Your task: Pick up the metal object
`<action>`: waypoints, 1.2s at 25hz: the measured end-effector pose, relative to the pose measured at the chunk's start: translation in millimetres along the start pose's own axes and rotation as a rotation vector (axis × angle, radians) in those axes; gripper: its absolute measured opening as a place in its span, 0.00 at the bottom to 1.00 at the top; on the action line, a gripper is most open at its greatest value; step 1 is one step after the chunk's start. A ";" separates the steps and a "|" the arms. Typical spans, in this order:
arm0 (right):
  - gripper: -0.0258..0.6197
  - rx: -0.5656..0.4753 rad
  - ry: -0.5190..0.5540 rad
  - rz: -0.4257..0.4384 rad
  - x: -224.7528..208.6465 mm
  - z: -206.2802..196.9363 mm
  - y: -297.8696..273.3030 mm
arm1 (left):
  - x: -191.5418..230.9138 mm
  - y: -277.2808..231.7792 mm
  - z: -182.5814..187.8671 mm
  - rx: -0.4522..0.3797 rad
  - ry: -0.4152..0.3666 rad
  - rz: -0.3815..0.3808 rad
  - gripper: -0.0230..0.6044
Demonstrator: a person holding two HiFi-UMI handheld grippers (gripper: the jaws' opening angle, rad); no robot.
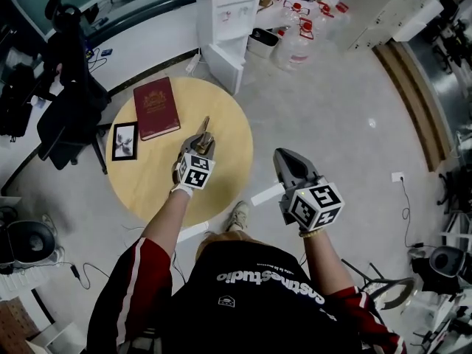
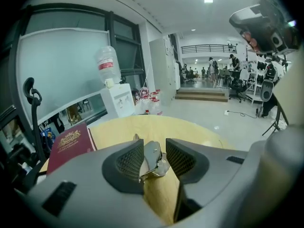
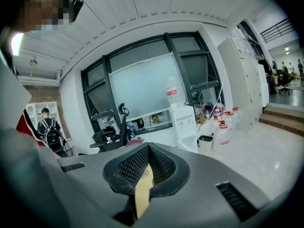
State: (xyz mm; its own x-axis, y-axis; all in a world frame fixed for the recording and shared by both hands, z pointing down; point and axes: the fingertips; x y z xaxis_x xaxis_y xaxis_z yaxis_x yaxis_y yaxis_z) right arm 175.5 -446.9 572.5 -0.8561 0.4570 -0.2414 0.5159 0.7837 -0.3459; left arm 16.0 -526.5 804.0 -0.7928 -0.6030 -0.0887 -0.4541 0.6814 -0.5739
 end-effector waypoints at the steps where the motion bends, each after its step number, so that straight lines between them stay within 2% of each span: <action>1: 0.08 0.004 0.000 0.001 -2.5 -0.9 -1.0 | -0.5 -4.1 -2.9 0.007 0.003 0.000 0.29; 10: 0.08 0.065 -0.020 -0.005 -21.9 -25.9 -9.2 | 15.1 -29.7 -21.2 0.027 0.019 0.050 0.29; 16: 0.08 0.061 -0.039 -0.027 -34.0 -27.6 -5.8 | 19.2 -35.4 -19.2 0.024 0.034 0.079 0.30; 23: 0.08 0.057 -0.043 -0.029 -31.1 -26.7 -6.3 | 32.2 -24.1 -12.1 -0.008 0.063 0.115 0.16; 30: 0.08 0.041 -0.038 -0.026 -21.7 -21.1 -2.1 | 40.2 -10.3 -7.9 -0.030 0.112 0.124 0.09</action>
State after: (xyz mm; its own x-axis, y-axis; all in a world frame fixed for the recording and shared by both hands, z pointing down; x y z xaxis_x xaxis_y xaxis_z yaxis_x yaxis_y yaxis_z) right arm 192.4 -449.5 597.6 -0.8679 0.4197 -0.2659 0.4949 0.7768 -0.3895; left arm -14.4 -554.4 812.7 -0.8833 -0.4644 -0.0649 -0.3605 0.7611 -0.5392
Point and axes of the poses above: the fingertips, and each gripper's own axes: y backward along the fingers, x to its left, z out of its top, and after that the axes turned 2 degrees about -z, right-handed
